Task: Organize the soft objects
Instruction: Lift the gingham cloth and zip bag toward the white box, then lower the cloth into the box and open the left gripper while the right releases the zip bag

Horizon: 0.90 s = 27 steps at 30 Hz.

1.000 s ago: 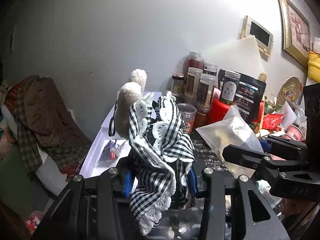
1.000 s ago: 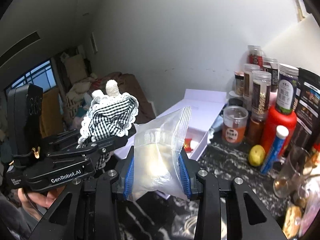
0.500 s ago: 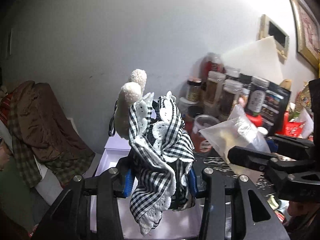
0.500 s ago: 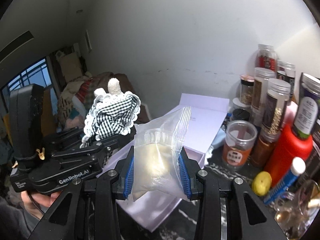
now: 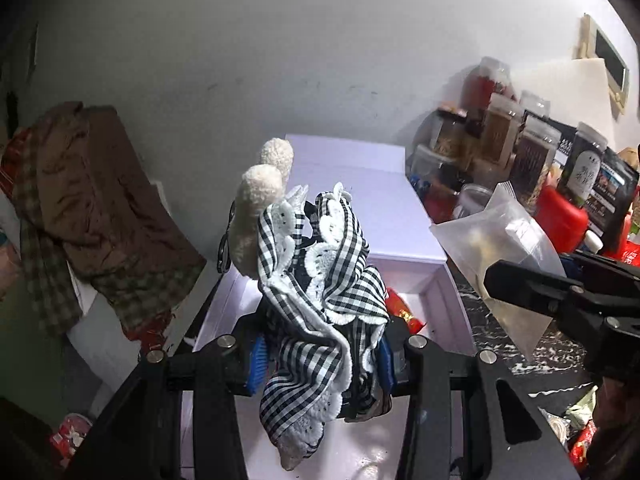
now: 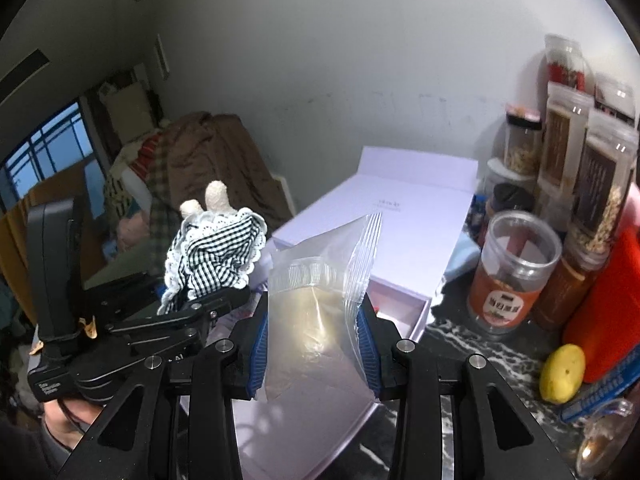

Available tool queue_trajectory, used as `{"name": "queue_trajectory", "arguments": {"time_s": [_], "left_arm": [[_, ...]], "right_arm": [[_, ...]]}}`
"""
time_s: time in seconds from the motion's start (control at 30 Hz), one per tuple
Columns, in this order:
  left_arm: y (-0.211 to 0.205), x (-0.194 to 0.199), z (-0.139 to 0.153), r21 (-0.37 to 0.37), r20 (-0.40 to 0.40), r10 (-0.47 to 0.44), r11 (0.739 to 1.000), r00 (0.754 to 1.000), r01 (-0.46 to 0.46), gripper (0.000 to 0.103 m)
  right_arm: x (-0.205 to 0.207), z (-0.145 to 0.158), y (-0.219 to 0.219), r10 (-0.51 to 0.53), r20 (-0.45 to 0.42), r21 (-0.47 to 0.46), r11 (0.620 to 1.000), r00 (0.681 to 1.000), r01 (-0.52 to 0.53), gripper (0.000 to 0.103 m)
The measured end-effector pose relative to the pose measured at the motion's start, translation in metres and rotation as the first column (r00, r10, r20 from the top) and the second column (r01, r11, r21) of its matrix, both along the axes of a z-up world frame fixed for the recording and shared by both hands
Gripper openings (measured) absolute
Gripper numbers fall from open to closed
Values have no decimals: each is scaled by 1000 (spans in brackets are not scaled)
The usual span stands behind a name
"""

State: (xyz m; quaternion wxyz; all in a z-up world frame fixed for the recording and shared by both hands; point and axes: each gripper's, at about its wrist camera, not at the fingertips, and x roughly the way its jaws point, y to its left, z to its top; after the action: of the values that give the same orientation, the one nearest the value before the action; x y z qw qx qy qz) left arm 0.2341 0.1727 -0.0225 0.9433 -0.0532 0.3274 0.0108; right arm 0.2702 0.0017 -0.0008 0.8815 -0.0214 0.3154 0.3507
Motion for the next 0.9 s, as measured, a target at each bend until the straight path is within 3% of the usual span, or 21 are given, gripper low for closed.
{"name": "queue_trajectory", "arguments": {"time_s": [0.2,0.43,0.53,0.9], "left_arm": [[1,7,-18,10,-46,-13,1000,999,13,43],[13,16,-37,-55,-120,-35,998,992,28,43],[14,19,-45,-48,-148,-27,999,989,20,43],[14,21,-50,-24,-171,-17,1000,985,13,43]], "right_arm": [[14,-20,3,-4,-54,-18,1000,999,3,39],[24,-47,19,0,-123,-93,996,992,-11,39],[25,-56,23,4,-134,-116,993,991,-19,39],[35,-79,38,-20,-175,-209,978,984,-17,42]]}}
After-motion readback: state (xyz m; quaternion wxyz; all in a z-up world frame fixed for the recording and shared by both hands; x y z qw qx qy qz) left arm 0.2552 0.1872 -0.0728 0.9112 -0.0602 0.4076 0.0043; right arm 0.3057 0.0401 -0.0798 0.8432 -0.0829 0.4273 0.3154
